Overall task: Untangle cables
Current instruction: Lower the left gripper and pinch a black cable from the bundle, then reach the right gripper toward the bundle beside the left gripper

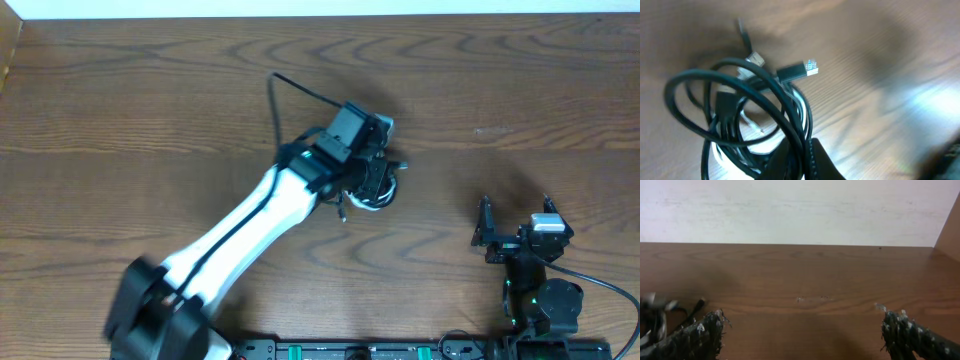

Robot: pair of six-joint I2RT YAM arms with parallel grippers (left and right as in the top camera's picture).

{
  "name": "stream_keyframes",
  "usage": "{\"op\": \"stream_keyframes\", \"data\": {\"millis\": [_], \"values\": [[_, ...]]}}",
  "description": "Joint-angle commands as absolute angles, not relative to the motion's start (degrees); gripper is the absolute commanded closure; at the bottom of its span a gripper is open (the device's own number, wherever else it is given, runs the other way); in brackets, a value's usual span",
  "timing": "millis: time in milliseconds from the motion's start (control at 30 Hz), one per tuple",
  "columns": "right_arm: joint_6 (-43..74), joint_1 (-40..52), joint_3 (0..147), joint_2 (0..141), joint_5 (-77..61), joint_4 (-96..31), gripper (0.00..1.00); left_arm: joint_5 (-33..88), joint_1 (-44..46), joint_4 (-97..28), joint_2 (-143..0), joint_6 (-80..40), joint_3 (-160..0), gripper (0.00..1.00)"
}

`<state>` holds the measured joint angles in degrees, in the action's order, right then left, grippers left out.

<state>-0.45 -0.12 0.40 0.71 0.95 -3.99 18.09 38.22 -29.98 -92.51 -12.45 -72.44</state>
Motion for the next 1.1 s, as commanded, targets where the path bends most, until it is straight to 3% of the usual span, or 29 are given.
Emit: {"op": "stream_keyframes", "data": {"millis": [0, 433, 933, 1067], "values": [[0.1, 0.1, 0.3, 0.4, 1.3, -4.2, 0.01, 21.5, 38.2, -28.3, -85.6, -15.7, -73.8, 0.92], [0.1, 0.1, 0.3, 0.4, 1.3, -4.2, 0.01, 17.5, 38.2, -26.0, -79.3, -26.2, -73.7, 0.92], [0.3, 0.1, 0.3, 0.4, 1.2, -3.4, 0.01, 17.5, 38.2, -32.2, -79.3, -26.2, -73.7, 0.92], [10.9, 0.2, 0.3, 0.4, -11.7, -2.6, 0.01, 17.6, 38.2, -33.0, -79.3, -26.0, -73.7, 0.92]]}}
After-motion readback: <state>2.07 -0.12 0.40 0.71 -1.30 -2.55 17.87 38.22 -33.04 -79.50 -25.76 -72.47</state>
